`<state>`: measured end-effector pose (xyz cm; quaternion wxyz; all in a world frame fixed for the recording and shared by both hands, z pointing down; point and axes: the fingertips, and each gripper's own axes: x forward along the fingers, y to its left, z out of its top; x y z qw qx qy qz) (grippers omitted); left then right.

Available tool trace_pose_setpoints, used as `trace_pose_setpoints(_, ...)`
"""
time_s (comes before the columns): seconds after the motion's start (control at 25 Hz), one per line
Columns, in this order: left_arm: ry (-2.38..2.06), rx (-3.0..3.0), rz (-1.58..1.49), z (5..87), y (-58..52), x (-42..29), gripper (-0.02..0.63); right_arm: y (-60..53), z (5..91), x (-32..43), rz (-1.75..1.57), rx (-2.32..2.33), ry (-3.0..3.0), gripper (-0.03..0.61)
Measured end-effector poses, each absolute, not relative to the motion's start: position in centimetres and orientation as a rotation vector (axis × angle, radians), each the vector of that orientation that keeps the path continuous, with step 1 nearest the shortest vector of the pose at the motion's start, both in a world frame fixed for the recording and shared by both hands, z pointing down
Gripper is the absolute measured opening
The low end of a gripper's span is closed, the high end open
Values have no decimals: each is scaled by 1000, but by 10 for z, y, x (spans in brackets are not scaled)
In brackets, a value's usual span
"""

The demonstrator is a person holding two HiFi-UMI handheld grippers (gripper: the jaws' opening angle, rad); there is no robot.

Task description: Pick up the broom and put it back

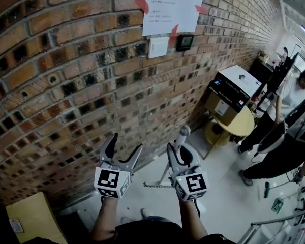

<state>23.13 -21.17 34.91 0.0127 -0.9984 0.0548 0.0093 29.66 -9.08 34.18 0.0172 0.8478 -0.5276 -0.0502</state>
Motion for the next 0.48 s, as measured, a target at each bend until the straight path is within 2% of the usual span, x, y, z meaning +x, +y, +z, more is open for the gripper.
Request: trace_pose_setpoints(0.48, -14, -3119, -121, 402, -187, 269, 379, -50, 427, 328, 104, 2655, -1526, 91)
